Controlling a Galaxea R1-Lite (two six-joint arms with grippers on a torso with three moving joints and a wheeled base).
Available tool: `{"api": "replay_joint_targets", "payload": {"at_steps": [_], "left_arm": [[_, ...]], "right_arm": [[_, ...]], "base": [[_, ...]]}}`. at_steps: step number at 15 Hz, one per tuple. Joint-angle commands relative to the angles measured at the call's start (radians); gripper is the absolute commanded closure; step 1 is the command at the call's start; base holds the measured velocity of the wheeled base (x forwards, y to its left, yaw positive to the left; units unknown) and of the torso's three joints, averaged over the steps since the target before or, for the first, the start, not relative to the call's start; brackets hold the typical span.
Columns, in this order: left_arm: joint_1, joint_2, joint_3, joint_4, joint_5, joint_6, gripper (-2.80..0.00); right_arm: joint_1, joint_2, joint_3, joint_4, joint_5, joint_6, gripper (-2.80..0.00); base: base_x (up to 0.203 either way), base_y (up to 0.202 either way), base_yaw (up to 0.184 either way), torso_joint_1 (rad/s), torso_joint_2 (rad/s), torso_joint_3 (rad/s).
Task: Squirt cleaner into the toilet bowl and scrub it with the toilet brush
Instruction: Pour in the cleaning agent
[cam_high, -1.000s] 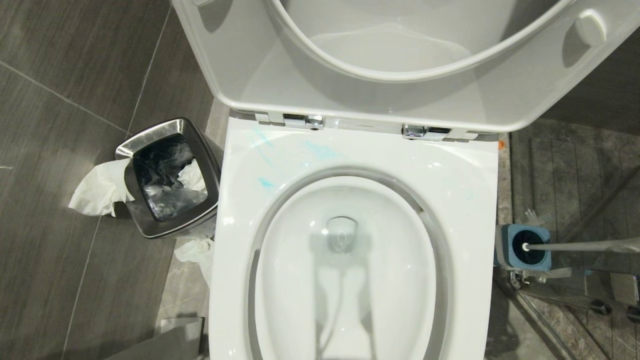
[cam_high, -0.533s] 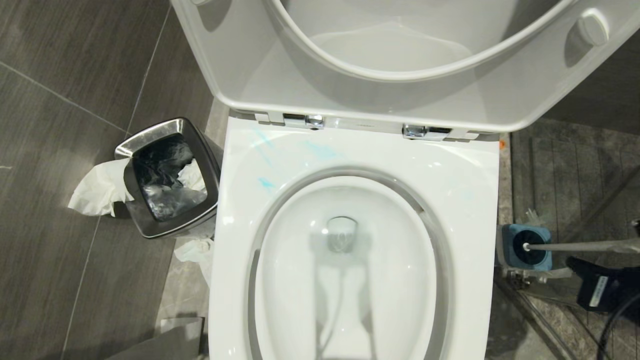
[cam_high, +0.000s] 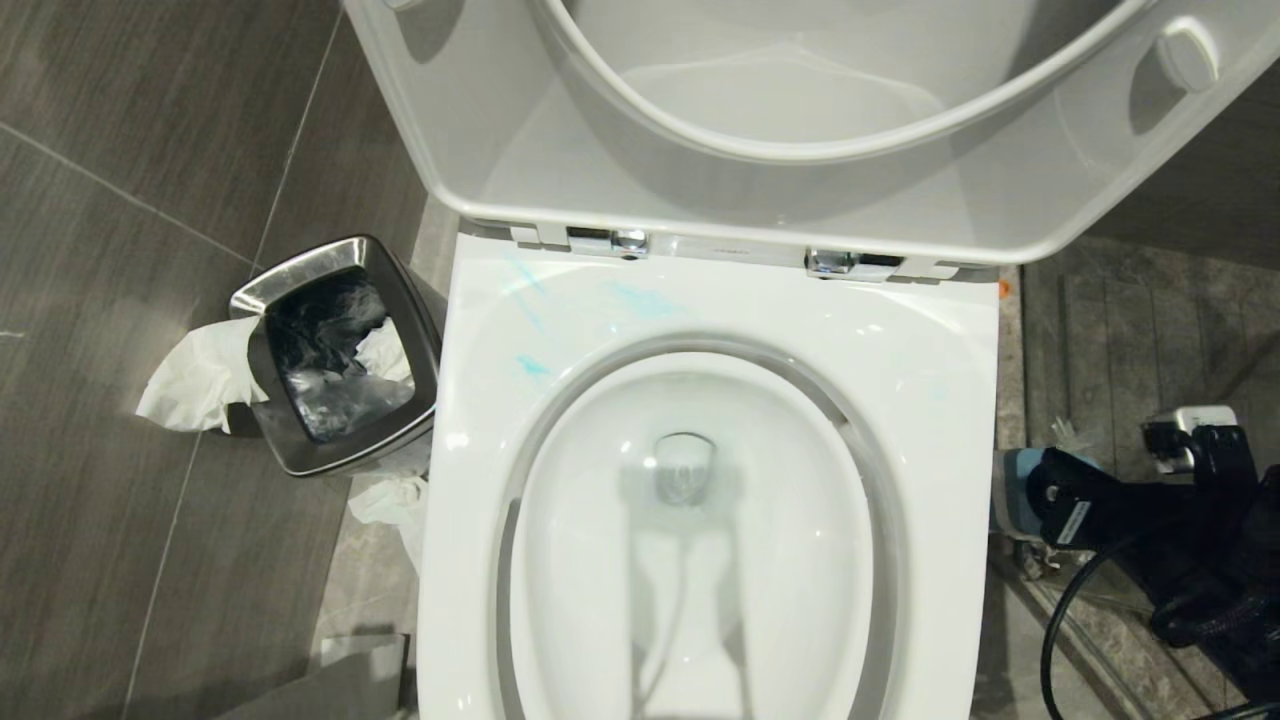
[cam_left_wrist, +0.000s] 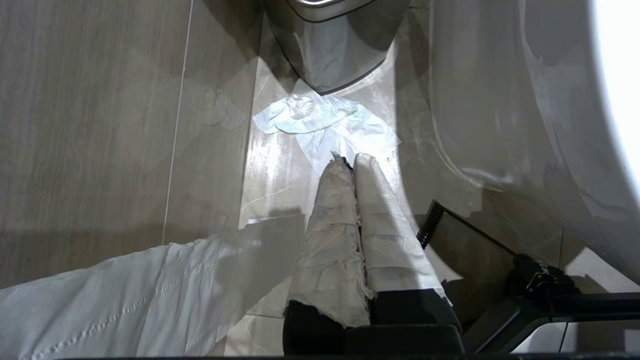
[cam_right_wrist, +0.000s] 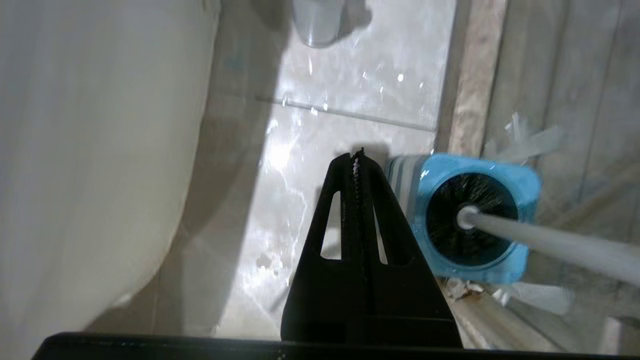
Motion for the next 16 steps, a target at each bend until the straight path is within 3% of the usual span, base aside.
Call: {"api": "replay_joint_targets", "payload": {"at_steps": [1, 4, 13, 14, 16], "left_arm": [[0.0, 0.002, 0.0, -0.001, 0.0, 0.0, 0.0], [0.0, 0.002, 0.0, -0.001, 0.0, 0.0, 0.0], [0.0, 0.002, 0.0, -0.001, 0.0, 0.0, 0.0], [0.0, 0.002, 0.0, -0.001, 0.0, 0.0, 0.0], [0.0, 0.002, 0.0, -0.001, 0.0, 0.0, 0.0]], "right_arm": [[0.002, 0.068, 0.002, -0.012, -0.003, 0.01, 0.0], [0.001, 0.137, -0.032, -0.012, -0.002, 0.092, 0.0], [-0.003, 0.306, -0.232, -0.012, -0.007, 0.08, 0.0], [-0.003, 0.311, -0.245, -0.012, -0.008, 0.074, -2.8], [-0.006, 0.322, -0.263, -0.012, -0.008, 0.031, -2.8]], "base": [[0.0, 0.0, 0.0, 0.0, 0.0, 0.0], [0.0, 0.0, 0.0, 0.0, 0.0, 0.0], [0.0, 0.0, 0.0, 0.0, 0.0, 0.0], [0.0, 0.0, 0.0, 0.0, 0.0, 0.0], [0.0, 0.0, 0.0, 0.0, 0.0, 0.0]]}}
